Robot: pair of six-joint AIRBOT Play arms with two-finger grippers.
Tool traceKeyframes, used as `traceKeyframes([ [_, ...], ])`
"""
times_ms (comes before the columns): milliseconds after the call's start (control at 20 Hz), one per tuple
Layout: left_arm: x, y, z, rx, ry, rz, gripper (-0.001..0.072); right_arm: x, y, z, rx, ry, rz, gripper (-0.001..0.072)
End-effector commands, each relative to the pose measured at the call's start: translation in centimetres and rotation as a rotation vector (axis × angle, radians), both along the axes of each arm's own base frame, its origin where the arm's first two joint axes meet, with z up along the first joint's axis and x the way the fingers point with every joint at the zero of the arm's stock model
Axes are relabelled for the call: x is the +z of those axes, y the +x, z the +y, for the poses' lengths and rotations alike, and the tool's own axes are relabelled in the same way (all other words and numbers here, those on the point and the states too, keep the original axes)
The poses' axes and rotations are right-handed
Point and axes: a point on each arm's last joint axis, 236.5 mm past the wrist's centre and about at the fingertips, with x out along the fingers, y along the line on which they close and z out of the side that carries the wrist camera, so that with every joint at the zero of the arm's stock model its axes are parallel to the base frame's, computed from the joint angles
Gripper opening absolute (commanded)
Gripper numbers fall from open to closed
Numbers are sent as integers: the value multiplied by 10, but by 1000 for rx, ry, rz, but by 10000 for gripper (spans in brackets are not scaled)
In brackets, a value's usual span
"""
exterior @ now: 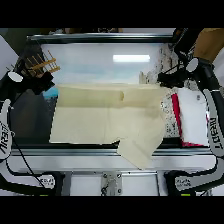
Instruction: Fold the clothes and pants, and hang the long-sleeved shirts on hangers.
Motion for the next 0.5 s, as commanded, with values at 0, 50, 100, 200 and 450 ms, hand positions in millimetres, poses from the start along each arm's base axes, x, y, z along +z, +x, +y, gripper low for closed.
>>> traceKeyframes([
  [0,-19,-30,-1,-1,12,38,7,-12,-27,-7,21,-68,55,14],
  [50,-28,-40,-3,0,12,55,7,-18,-37,-6,28,-77,77,14],
  [100,-37,-50,-5,-5,13,73,7,-26,-49,-5,35,-88,102,15],
  [200,-55,-69,-9,-2,9,111,7,-45,-73,-4,45,-98,152,14],
  [450,-93,-104,-15,13,-7,195,7,-89,-121,0,24,-87,259,15],
])
